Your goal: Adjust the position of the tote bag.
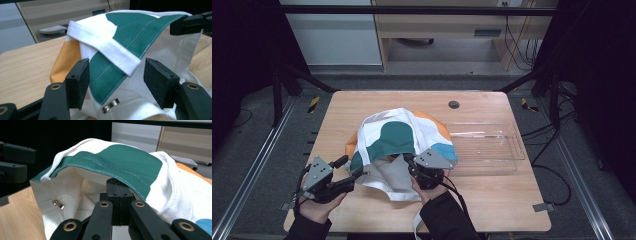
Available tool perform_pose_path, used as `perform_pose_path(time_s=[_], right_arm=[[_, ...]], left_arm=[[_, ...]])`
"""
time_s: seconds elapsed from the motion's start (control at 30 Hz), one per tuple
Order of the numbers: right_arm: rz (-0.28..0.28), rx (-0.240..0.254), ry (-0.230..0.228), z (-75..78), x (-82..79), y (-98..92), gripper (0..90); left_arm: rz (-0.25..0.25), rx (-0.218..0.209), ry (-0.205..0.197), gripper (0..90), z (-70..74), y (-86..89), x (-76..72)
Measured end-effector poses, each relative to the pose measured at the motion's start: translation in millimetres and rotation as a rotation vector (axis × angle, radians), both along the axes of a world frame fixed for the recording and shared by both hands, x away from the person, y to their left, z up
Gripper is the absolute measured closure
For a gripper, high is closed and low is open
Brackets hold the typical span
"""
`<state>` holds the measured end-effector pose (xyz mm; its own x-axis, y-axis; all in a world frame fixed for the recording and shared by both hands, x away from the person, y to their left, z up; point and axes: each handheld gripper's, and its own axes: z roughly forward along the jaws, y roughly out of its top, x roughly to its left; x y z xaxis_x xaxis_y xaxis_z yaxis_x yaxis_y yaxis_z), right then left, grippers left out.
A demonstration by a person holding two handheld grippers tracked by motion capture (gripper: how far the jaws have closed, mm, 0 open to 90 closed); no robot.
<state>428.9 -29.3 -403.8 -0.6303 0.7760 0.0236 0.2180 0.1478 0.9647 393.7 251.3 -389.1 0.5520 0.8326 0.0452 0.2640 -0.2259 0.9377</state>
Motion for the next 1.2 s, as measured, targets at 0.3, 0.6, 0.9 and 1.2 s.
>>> perform_pose_path(time_s=[0.3, 0.6, 0.9, 1.2], right_arm=[[-0.002, -0.003, -0.002, 1.2, 0.3, 0.1, 90.0], [-0.001, 0.0, -0.003, 2.3, 1.1, 0.0, 90.0], [0.001, -0.004, -0.009, 3.6, 1.3, -0.6, 90.0], [0.005, -0.001, -0.008, 4.1, 0.7, -0.5, 90.0]], left_arm=[[-0.023, 0.018, -0.032, 36.9, 13.2, -21.5, 6.5], [-0.047, 0.058, -0.042, 37.3, 15.3, -39.9, 15.4], [-0.058, 0.132, -0.034, 37.2, 7.0, -58.9, 25.1], [-0.01, 0.171, -0.037, 44.6, 4.6, -69.2, 32.6]])
